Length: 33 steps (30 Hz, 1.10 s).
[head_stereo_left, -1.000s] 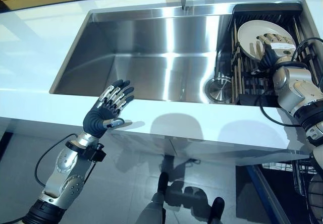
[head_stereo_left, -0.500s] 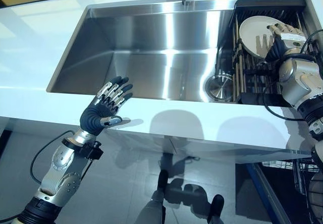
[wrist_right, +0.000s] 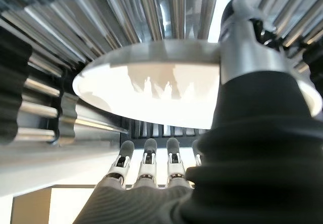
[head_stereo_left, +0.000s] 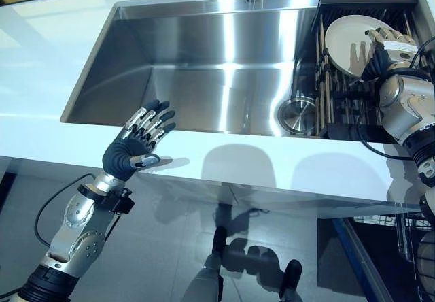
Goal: Take plates into dishwasher
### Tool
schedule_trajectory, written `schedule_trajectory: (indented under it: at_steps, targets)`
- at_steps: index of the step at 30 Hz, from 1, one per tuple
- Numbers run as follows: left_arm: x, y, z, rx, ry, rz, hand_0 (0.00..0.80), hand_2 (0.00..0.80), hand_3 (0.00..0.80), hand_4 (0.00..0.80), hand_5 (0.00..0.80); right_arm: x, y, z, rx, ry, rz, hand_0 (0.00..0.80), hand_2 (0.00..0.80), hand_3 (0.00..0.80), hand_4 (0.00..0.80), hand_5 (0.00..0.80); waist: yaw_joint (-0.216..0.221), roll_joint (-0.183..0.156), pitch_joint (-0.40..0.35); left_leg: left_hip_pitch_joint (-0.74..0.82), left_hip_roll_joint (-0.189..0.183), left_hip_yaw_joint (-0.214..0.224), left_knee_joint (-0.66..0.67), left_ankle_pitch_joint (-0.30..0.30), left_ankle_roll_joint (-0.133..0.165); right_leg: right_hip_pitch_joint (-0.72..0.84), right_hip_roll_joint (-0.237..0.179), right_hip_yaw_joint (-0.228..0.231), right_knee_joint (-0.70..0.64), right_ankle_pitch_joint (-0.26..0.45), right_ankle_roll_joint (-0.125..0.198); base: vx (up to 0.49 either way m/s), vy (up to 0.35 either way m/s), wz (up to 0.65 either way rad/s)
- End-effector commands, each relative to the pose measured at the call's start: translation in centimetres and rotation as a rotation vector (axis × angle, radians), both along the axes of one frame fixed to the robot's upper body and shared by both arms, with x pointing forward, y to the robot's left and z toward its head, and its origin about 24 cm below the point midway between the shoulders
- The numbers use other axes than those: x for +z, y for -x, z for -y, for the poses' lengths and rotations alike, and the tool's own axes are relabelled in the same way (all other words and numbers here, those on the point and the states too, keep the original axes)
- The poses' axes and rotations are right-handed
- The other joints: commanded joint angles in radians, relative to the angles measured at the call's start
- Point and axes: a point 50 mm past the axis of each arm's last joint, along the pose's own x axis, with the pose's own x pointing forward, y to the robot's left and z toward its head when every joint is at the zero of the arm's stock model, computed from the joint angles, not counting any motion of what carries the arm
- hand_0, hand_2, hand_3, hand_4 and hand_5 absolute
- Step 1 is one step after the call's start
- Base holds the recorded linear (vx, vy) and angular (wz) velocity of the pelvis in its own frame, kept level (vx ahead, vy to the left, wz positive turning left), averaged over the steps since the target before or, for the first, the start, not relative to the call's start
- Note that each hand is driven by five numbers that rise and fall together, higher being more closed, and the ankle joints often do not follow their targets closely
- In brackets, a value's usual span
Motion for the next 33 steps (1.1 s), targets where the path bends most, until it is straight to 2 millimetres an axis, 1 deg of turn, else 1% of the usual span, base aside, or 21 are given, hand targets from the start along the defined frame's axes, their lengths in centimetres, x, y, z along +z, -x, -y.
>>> schedule_trajectory:
  at_steps: [1,4,7,14,15,16,17,18,20,24,28,30,33]
  targets:
    - [1.2,0.7,0.6,-0.037,0.014,0.051,0.0,0.0,0.0,0.0,0.0,6.2,1.7,-0.7,-0.018,0.086,0.144,0.0,0.0,0.0,0.0,0.0,0.022,-0.045,0.046,0.005,0.004,0.026,-0.004,-0.042,0.003,-0.092,-0.065,-0.007,0.022,0.083,0.024,0.0,0.0,0.0]
    - [1.3,0.6,0.8,-0.04,0.01,0.061,0.0,0.0,0.0,0.0,0.0,5.6,1.5,-0.6,-0.028,0.085,0.127,0.0,0.0,0.0,0.0,0.0,0.025,-0.043,0.058,-0.005,0.003,0.024,-0.004,-0.038,0.005,-0.099,-0.066,-0.011,0.024,0.084,0.024,0.0,0.0,0.0]
    - [1.3,0.5,1.0,-0.041,0.009,0.063,0.0,0.0,0.0,0.0,0.0,5.4,1.4,-0.5,-0.044,0.081,0.125,0.0,0.0,0.0,0.0,0.0,0.027,-0.042,0.068,-0.012,0.001,0.022,-0.004,-0.036,0.006,-0.104,-0.067,-0.014,0.026,0.084,0.023,0.0,0.0,0.0]
    - [1.4,0.5,0.7,-0.038,0.006,0.063,0.0,0.0,0.0,0.0,0.0,5.9,1.7,0.5,-0.108,0.061,0.136,0.0,0.0,0.0,0.0,0.0,0.034,-0.038,0.074,-0.024,0.0,0.019,-0.004,-0.03,0.005,-0.113,-0.067,-0.021,0.027,0.085,0.026,0.0,0.0,0.0]
    - [1.4,0.5,0.6,-0.039,0.006,0.063,0.0,0.0,0.0,0.0,0.0,6.1,1.8,0.6,-0.115,0.06,0.137,0.132,0.132,0.132,0.132,0.132,0.035,-0.038,0.073,-0.026,0.0,0.019,-0.004,-0.03,0.005,-0.114,-0.067,-0.022,0.026,0.085,0.026,0.0,0.0,0.0]
    - [1.4,0.5,0.7,-0.041,0.004,0.062,0.0,0.0,0.0,0.0,0.0,6.2,1.9,0.8,-0.119,0.061,0.141,0.173,0.173,0.173,0.173,0.173,0.036,-0.038,0.072,-0.028,0.001,0.018,-0.004,-0.029,0.004,-0.115,-0.067,-0.024,0.026,0.086,0.027,0.0,0.0,0.0]
    - [1.4,0.5,0.7,-0.042,0.003,0.062,0.0,0.0,0.0,0.0,0.0,6.3,1.9,0.8,-0.118,0.059,0.141,0.176,0.176,0.176,0.176,0.176,0.036,-0.038,0.072,-0.029,0.001,0.018,-0.004,-0.029,0.004,-0.115,-0.067,-0.024,0.026,0.086,0.027,0.0,0.0,0.0]
    - [1.4,0.6,0.7,-0.043,0.002,0.061,0.0,0.0,0.0,0.0,0.0,6.4,2.0,0.8,-0.11,0.055,0.142,0.151,0.151,0.151,0.151,0.151,0.036,-0.039,0.072,-0.029,0.001,0.018,-0.004,-0.028,0.005,-0.116,-0.067,-0.024,0.027,0.086,0.027,0.0,0.0,0.0]
    - [1.5,0.6,0.7,-0.046,0.003,0.06,0.0,0.0,0.0,0.0,0.0,6.5,2.0,0.6,-0.083,0.065,0.147,0.0,0.0,0.0,0.0,0.0,0.037,-0.04,0.071,-0.03,0.001,0.017,-0.004,-0.028,0.005,-0.116,-0.066,-0.026,0.027,0.086,0.028,-0.006,-0.021,0.04]
    - [1.3,0.6,0.5,-0.049,0.001,0.052,0.0,0.0,0.0,0.0,0.0,6.3,1.7,-0.4,-0.017,0.09,0.122,0.0,0.0,0.0,0.0,0.0,0.033,-0.049,0.062,-0.022,0.004,0.017,-0.004,-0.032,0.004,-0.112,-0.063,-0.024,0.03,0.083,0.028,0.001,-0.014,0.06]
    - [1.3,0.6,0.5,-0.053,0.0,0.048,0.0,0.0,0.0,0.0,0.0,5.7,1.5,-0.9,0.003,0.099,0.089,0.0,0.0,0.0,0.0,0.0,0.031,-0.053,0.059,-0.017,0.007,0.022,-0.004,-0.032,0.005,-0.111,-0.063,-0.023,0.031,0.084,0.028,0.0,0.0,0.0]
    - [1.1,0.5,0.5,-0.055,0.003,0.049,0.0,0.0,0.0,0.0,0.0,5.4,1.2,-1.4,0.013,0.111,0.069,0.0,0.0,0.0,0.0,0.0,0.029,-0.051,0.059,-0.014,0.008,0.024,-0.004,-0.032,0.004,-0.107,-0.061,-0.022,0.029,0.084,0.026,0.0,0.0,0.0]
    - [1.1,0.6,0.6,-0.051,0.008,0.049,0.0,0.0,0.0,0.0,0.0,4.9,1.1,-1.5,0.008,0.133,0.043,0.0,0.0,0.0,0.0,0.0,0.027,-0.049,0.058,-0.007,0.008,0.026,-0.004,-0.032,0.005,-0.103,-0.06,-0.019,0.032,0.082,0.025,-0.003,0.021,0.0]
